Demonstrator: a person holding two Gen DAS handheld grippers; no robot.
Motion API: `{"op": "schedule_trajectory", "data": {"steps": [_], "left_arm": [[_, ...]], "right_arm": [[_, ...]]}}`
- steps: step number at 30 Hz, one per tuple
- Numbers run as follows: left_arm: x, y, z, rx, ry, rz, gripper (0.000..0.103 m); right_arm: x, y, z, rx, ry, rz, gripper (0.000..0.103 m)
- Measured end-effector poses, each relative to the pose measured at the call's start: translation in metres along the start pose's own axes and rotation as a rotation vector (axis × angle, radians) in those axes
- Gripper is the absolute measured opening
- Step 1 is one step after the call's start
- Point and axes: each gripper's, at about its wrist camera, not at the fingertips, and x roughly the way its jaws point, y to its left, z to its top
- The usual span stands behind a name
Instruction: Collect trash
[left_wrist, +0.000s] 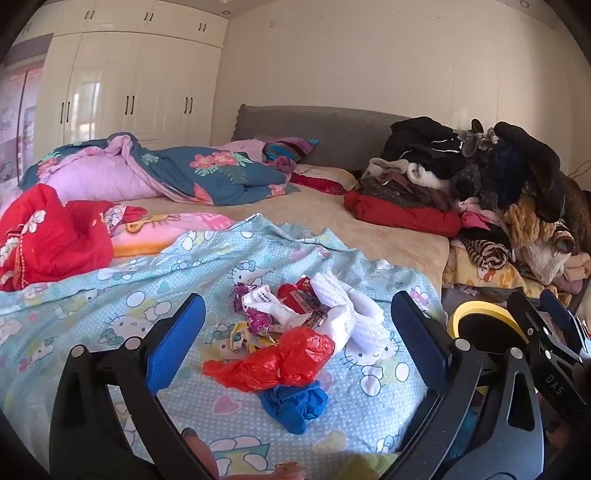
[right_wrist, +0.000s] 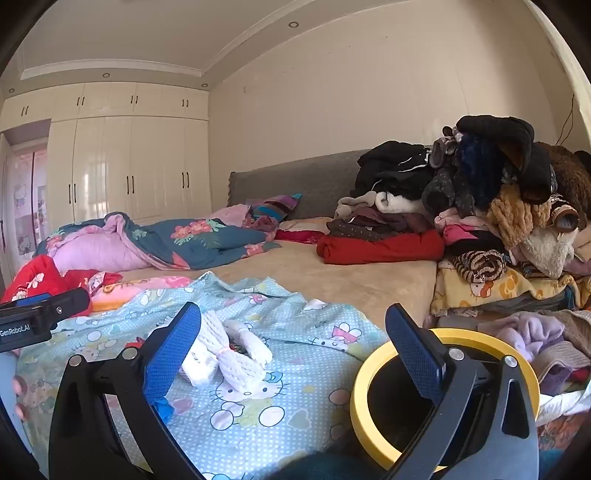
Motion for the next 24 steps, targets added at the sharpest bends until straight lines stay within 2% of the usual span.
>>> {"op": "schedule_trajectory", "data": {"steps": [7,13,24], "left_arm": [[0.005,-0.003,0.003,-0.009,0.006,-0.008,0.092],[-0.007,0.005,0.004,-0.031,-0.037,-0.031,0.092],[-0.01,0.004,0.008,-0.032,-0.042,-0.036,0.092]], "right_arm": [[-0.004,0.006,0.003,-0.031,-0.01,-0.004,0.097],[-0.007,0.012,0.002,-0.057,-0.033,0.001,0.097],[-0.007,0.011,0.004,-0.058,-0.033,0.0,0.097]]}}
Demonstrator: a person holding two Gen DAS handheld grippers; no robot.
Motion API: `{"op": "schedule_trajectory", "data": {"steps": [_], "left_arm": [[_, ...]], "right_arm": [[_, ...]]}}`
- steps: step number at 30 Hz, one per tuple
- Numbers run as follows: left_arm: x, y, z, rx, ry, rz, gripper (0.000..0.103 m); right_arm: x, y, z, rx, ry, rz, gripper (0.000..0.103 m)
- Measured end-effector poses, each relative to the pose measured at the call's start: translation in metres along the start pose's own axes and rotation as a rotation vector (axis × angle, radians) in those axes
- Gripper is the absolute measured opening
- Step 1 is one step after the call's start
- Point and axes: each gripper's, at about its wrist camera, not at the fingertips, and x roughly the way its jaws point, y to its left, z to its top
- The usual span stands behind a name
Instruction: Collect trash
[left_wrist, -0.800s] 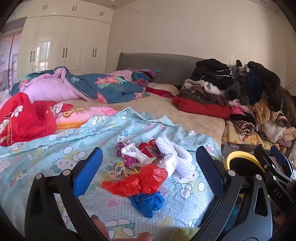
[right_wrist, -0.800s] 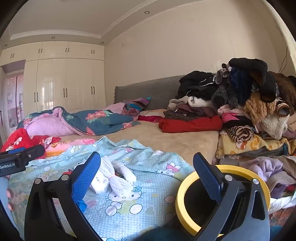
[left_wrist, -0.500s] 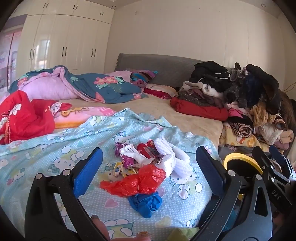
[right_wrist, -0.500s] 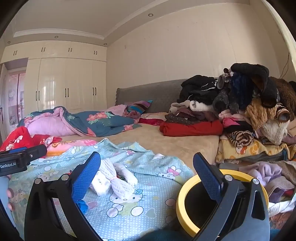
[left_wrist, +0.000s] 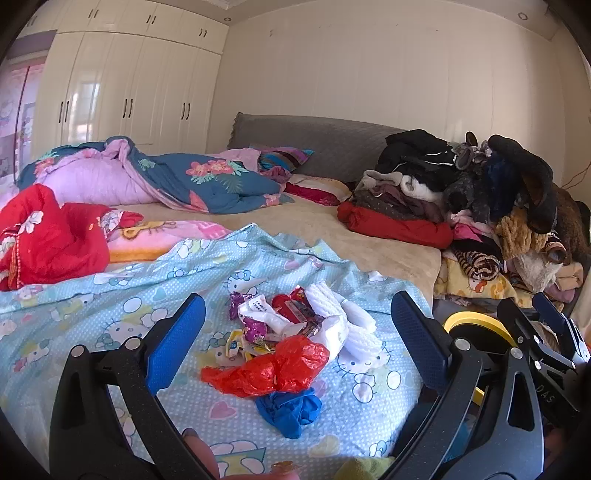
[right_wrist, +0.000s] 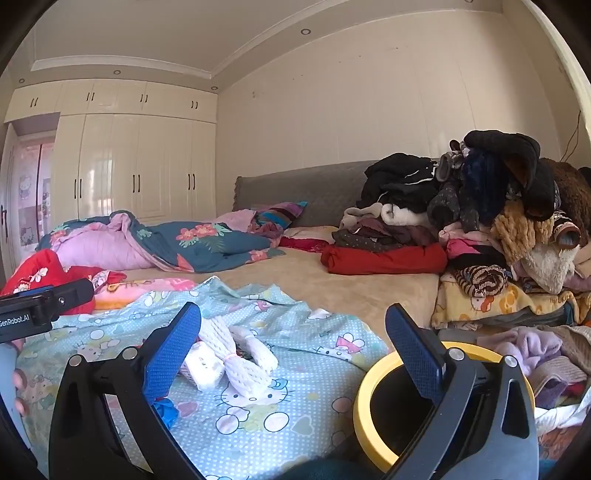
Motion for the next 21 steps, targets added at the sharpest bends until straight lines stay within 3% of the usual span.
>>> {"op": "schedule_trajectory", "data": {"steps": [21], "left_arm": [[-0.0005,-0.0013,-0.0005,0.005,-0.001,-0.003,0.092]], "right_arm": [[-0.0009,0.0013,0.0015,0.007,0.0,0.001,0.097]]}}
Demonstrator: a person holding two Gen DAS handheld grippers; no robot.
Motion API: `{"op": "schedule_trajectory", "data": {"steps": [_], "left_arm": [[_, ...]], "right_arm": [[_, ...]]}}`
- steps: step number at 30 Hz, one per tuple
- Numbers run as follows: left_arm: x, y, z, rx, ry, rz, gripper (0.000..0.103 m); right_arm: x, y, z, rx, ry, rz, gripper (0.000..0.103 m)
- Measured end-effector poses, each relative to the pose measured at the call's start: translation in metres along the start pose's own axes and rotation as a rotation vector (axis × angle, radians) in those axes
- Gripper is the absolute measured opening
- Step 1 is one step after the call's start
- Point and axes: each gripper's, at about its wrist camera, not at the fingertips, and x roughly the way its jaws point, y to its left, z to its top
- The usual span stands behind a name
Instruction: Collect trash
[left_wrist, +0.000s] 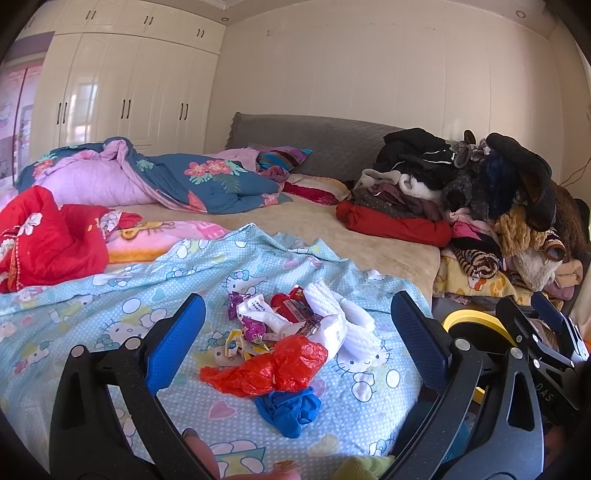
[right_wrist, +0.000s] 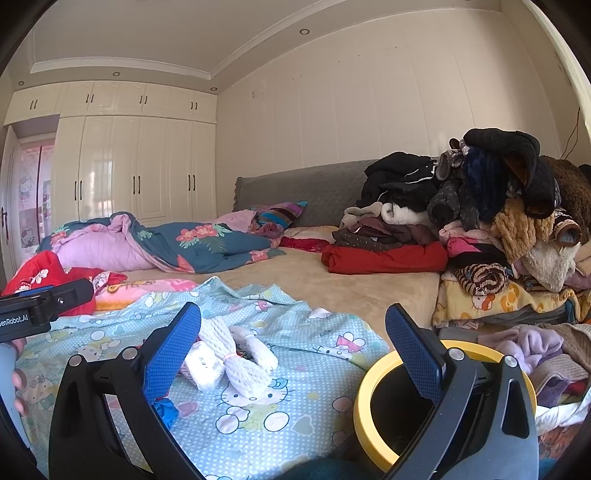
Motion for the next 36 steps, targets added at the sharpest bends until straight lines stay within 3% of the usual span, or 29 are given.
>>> {"op": "schedule_trajectory", "data": {"steps": [22,36], "left_arm": [[0.004,0.008,-0.003,-0.02,0.011,0.01,0.092],[0.015,0.064,-0.002,-0.131,0.028,0.114,0.092]], "right_arm": [[0.003,-0.001,-0.005,0.009,0.02,0.01,0.097],[0.034,0.038,-0.001,-0.077,0.074,0.173,0.097]]}}
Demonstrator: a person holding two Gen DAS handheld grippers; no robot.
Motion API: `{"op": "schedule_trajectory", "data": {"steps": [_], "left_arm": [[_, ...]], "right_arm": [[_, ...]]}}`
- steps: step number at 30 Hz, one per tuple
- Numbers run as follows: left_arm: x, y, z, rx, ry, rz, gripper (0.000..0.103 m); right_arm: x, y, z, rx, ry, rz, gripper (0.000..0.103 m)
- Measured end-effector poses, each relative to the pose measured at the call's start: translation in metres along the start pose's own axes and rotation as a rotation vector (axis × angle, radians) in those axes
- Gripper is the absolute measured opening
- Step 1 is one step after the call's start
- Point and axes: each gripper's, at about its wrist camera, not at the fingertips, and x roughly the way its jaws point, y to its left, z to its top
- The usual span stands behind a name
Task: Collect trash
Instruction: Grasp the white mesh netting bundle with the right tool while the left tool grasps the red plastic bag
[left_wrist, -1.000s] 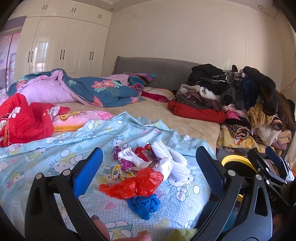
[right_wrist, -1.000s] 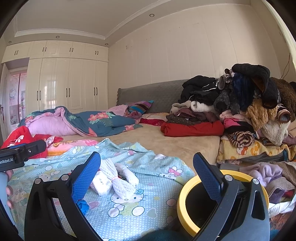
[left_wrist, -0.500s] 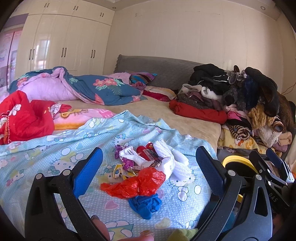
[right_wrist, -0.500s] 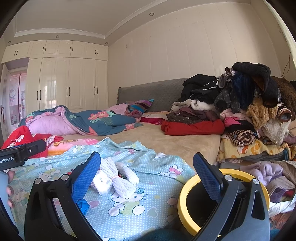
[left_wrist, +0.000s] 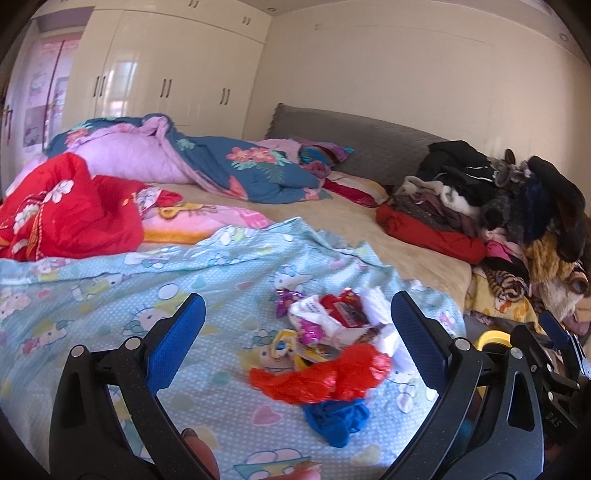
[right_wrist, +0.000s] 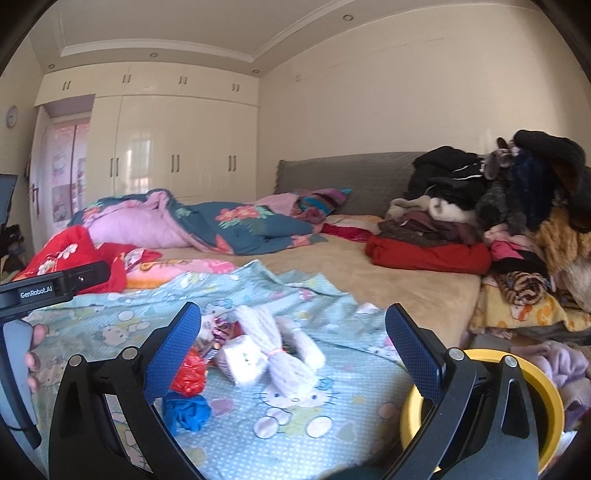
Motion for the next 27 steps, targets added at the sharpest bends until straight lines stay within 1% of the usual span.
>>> {"op": "schedule_trajectory", "data": {"steps": [5,8,11,13,16,18,19,24,27], "left_arm": [[0.011,0.027,-0.001,-0.05,0.031,0.019,0.092],[0.017,0.042,-0.005,-0.075,0.046,0.003,0.092],[0.024,0.048,-0.01,-0.075,0.068,-0.02,0.092],[0.031,0.05,-0.013,-0.072,0.092,-0.056,0.092],[0.043,0.046,-0.02,-0.052,0.129,-0.128,0.092],[0.052,0.039,-0.024,-0.028,0.166,-0.167,0.092],[0.056,0.036,-0.026,-0.019,0.183,-0.175,0.092],[0.072,0.016,-0.039,0.039,0.228,-0.248,0.092],[0.078,0.006,-0.045,0.074,0.249,-0.285,0.092]], "right_arm": [[0.02,0.008,0.003,-0.014,0.041,0.048,0.097],[0.028,0.011,0.003,-0.03,0.052,0.069,0.097],[0.038,0.009,0.002,-0.029,0.078,0.086,0.097],[0.046,0.005,0.0,-0.022,0.099,0.098,0.097],[0.059,0.0,-0.006,-0.034,0.138,0.082,0.097],[0.07,-0.008,-0.011,-0.022,0.176,0.07,0.097],[0.075,-0.01,-0.014,-0.019,0.191,0.068,0.097],[0.103,-0.03,-0.033,0.011,0.329,0.057,0.097],[0.118,-0.038,-0.044,0.039,0.402,0.081,0.096]]}}
